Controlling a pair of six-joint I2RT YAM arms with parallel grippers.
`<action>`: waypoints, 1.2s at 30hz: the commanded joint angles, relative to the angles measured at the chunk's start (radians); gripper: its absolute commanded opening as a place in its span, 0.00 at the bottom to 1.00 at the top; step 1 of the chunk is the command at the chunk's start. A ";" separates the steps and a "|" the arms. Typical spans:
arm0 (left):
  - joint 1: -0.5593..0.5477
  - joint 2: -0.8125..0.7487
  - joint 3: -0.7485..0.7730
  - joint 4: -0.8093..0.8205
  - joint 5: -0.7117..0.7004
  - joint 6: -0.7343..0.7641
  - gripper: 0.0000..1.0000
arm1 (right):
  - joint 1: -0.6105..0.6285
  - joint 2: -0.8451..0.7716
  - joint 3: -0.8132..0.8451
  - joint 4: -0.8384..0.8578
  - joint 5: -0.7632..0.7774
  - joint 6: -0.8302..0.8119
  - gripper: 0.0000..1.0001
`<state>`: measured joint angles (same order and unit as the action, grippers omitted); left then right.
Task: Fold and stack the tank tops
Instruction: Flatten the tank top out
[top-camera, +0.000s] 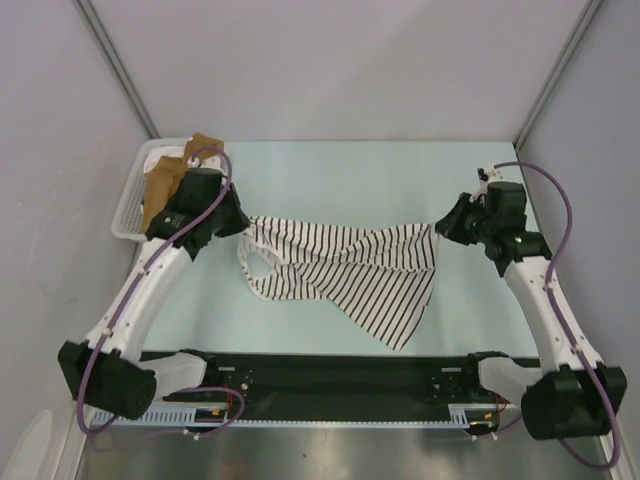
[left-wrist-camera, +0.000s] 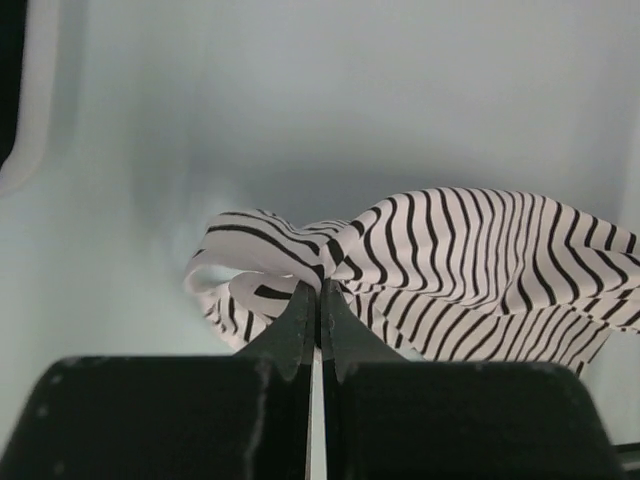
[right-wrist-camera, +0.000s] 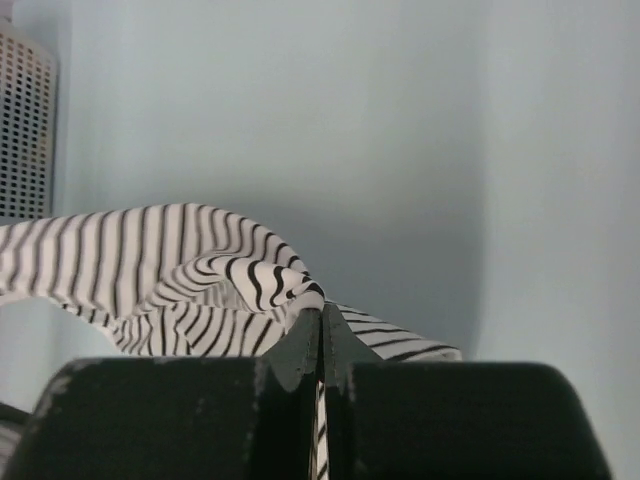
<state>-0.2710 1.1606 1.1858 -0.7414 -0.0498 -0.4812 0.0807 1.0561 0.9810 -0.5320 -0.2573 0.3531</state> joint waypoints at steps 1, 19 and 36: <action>0.012 0.143 0.017 0.183 0.019 -0.020 0.00 | -0.039 0.163 0.057 0.188 -0.209 0.081 0.00; 0.053 0.496 0.226 0.247 -0.007 -0.017 1.00 | -0.159 0.510 0.095 0.395 -0.074 0.179 0.55; -0.094 0.358 -0.185 0.483 0.177 -0.022 0.93 | -0.045 0.325 -0.235 0.417 0.081 0.107 0.61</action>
<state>-0.3618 1.5265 1.0321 -0.3492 0.0746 -0.5121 0.0006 1.4014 0.7639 -0.1364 -0.2272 0.4911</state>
